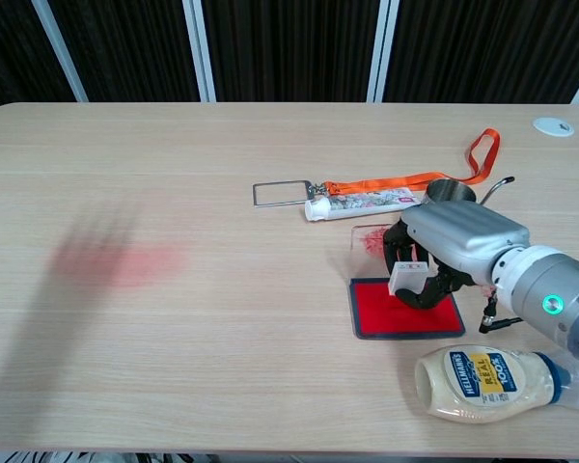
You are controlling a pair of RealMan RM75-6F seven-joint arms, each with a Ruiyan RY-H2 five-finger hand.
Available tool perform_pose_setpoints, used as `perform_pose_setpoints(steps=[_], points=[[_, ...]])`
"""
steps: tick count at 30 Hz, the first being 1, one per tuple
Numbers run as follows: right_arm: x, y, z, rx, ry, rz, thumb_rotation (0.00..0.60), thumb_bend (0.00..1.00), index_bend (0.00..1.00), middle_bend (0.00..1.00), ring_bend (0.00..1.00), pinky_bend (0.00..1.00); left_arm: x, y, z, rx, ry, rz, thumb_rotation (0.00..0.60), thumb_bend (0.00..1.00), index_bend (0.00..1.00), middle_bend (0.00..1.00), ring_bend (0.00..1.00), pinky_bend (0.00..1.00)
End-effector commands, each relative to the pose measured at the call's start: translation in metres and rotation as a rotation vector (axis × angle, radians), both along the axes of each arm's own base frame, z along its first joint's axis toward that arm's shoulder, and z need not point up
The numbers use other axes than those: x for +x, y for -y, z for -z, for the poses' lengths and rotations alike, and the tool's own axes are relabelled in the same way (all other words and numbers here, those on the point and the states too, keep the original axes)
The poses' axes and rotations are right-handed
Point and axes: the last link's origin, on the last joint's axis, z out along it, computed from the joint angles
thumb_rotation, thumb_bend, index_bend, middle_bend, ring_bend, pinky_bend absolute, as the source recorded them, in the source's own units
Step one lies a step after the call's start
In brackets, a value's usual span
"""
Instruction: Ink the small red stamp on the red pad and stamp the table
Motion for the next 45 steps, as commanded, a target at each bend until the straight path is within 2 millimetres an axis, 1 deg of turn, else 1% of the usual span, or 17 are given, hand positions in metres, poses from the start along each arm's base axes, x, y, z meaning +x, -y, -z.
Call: perform_pose_setpoints(steps=[1,6,14,18,23,30,34,39,45], points=[[-0.001,-0.001,0.004,0.001,0.003,0.000,0.600,0.60,0.77,0.64,0.49,0.52,0.000,0.000,0.000,0.001,0.001,0.000,0.600,0.00,0.00,0.00,0.00,0.00],[-0.004,-0.003,0.010,0.004,-0.006,0.003,0.600,0.60,0.77,0.64,0.49,0.52,0.000,0.000,0.000,0.000,0.001,-0.001,0.600,0.00,0.00,0.00,0.00,0.00],[-0.008,-0.004,0.013,0.012,-0.023,0.008,0.600,0.60,0.77,0.64,0.49,0.52,0.000,0.000,0.000,-0.001,0.002,-0.001,0.600,0.00,0.00,0.00,0.00,0.00],[-0.010,-0.004,0.013,0.013,-0.023,0.016,0.600,0.60,0.77,0.64,0.49,0.52,0.000,0.000,0.000,0.001,0.002,-0.002,0.600,0.00,0.00,0.00,0.00,0.00],[-0.005,-0.004,0.009,0.001,-0.012,-0.001,0.600,0.60,0.77,0.64,0.49,0.52,0.000,0.000,0.000,-0.001,0.001,-0.002,0.600,0.00,0.00,0.00,0.00,0.00],[0.003,0.000,-0.006,-0.030,0.003,-0.032,0.600,0.60,0.77,0.64,0.49,0.52,0.000,0.000,0.000,0.000,-0.001,-0.003,0.600,0.00,0.00,0.00,0.00,0.00],[-0.001,0.003,-0.019,-0.053,-0.007,-0.038,0.600,0.60,0.77,0.64,0.49,0.52,-0.001,0.000,0.000,0.002,0.000,-0.005,0.600,0.00,0.00,0.00,0.00,0.00],[-0.016,0.007,-0.039,-0.089,-0.032,-0.028,0.600,0.60,0.77,0.64,0.49,0.52,-0.001,0.000,0.000,0.002,-0.004,-0.004,0.600,0.00,0.00,0.00,0.00,0.00],[-0.041,0.009,-0.060,-0.111,-0.057,0.013,0.600,0.60,0.77,0.63,0.49,0.52,-0.001,0.001,0.001,0.006,-0.007,-0.005,0.600,0.00,0.00,0.00,0.00,0.00]])
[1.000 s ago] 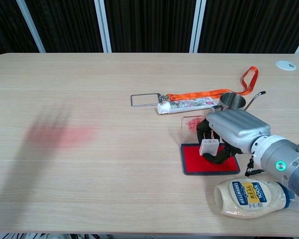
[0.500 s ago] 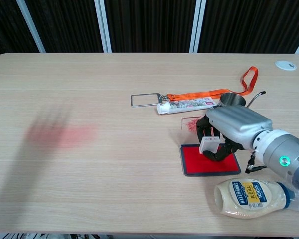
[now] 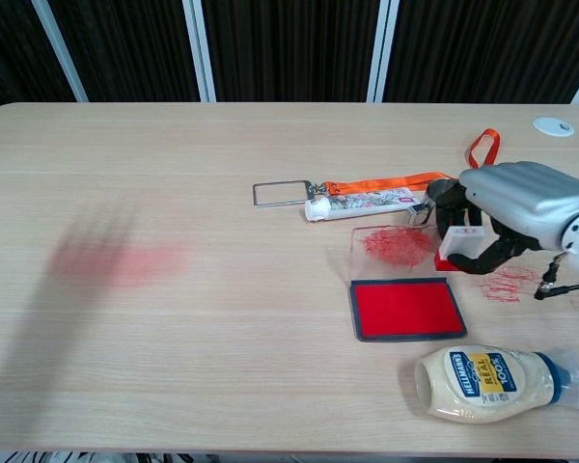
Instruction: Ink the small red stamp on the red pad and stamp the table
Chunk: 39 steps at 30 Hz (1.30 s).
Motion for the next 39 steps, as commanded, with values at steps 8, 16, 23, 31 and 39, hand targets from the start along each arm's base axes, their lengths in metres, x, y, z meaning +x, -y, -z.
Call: perform_pose_setpoints(steps=[8,16,23,31,39], points=[[-0.036,-0.003,-0.014,-0.006,-0.008,0.066,0.600,0.60,0.77,0.62,0.48,0.52,0.001,0.003,0.002,0.003,-0.002,0.000,0.600,0.00,0.00,0.00,0.00,0.00],[-0.052,-0.003,-0.006,0.000,-0.012,0.097,0.600,0.59,0.77,0.60,0.45,0.50,0.000,0.003,0.002,0.007,-0.003,-0.004,0.600,0.00,0.00,0.00,0.00,0.00],[-0.060,0.001,0.002,0.003,0.011,0.123,0.600,0.57,0.77,0.60,0.45,0.50,0.000,0.003,0.002,0.005,-0.001,-0.006,0.600,0.00,0.00,0.00,0.00,0.00],[-0.064,0.005,0.006,-0.025,0.059,0.127,0.600,0.56,0.77,0.59,0.45,0.50,0.000,0.003,0.003,0.004,-0.004,-0.008,0.600,0.00,0.00,0.00,0.00,0.00],[-0.066,0.007,0.007,-0.024,0.067,0.132,0.600,0.53,0.77,0.58,0.42,0.48,-0.001,0.003,0.003,0.004,-0.009,-0.013,0.600,0.00,0.00,0.00,0.00,0.00]])
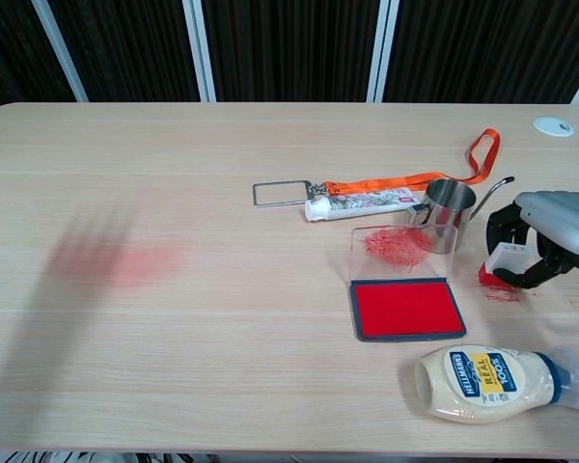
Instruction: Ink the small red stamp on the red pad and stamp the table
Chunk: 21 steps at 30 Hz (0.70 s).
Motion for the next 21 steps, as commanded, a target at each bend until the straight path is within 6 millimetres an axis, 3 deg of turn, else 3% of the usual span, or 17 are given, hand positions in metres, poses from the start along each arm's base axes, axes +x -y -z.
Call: perform_pose_setpoints(steps=[1,21], points=[[-0.0002,0.0004,0.0006,0.002,-0.002,0.000,0.600,0.52,0.77,0.57,0.42,0.48,-0.0001,0.0000,0.0002,0.000,0.000,-0.002,0.600,0.00,0.00,0.00,0.00,0.00],[-0.0065,0.0017,0.0057,0.013,-0.007,0.026,0.600,0.51,0.77,0.56,0.41,0.47,-0.0003,-0.0004,-0.0002,0.004,-0.005,-0.008,0.600,0.00,0.00,0.00,0.00,0.00]])
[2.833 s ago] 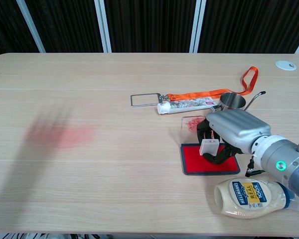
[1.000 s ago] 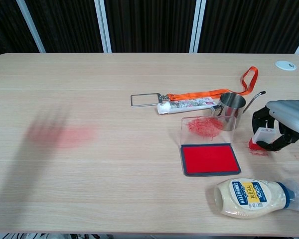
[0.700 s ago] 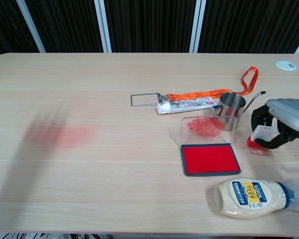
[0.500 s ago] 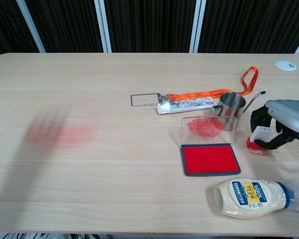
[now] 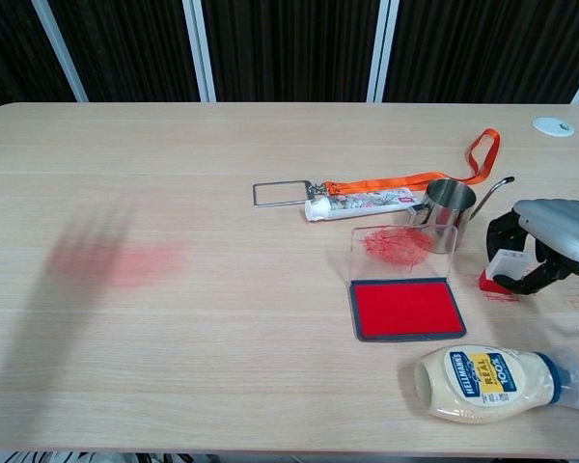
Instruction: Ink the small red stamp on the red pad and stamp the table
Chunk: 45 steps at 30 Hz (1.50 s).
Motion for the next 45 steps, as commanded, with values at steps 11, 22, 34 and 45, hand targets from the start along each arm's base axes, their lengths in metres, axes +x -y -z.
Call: perform_pose_setpoints(steps=[11,22,34,45], points=[[-0.0014,0.0007,0.0002,0.002,-0.001,0.006,0.600,0.48,0.76,0.55,0.41,0.47,-0.0001,-0.0002,-0.0001,0.002,-0.001,-0.002,0.600,0.00,0.00,0.00,0.00,0.00],[-0.0031,0.0002,0.0005,0.013,-0.015,0.015,0.600,0.45,0.74,0.53,0.39,0.47,-0.0001,0.0000,0.0000,0.001,-0.001,-0.002,0.600,0.00,0.00,0.00,0.00,0.00],[-0.0037,-0.0003,0.0007,0.016,-0.025,0.022,0.600,0.40,0.73,0.52,0.38,0.46,0.0000,-0.0001,-0.0002,0.001,-0.001,-0.001,0.600,0.00,0.00,0.00,0.00,0.00],[-0.0038,-0.0009,0.0014,0.020,-0.034,0.027,0.600,0.37,0.71,0.51,0.38,0.46,0.0003,-0.0002,-0.0002,0.002,-0.001,0.000,0.600,0.00,0.00,0.00,0.00,0.00]])
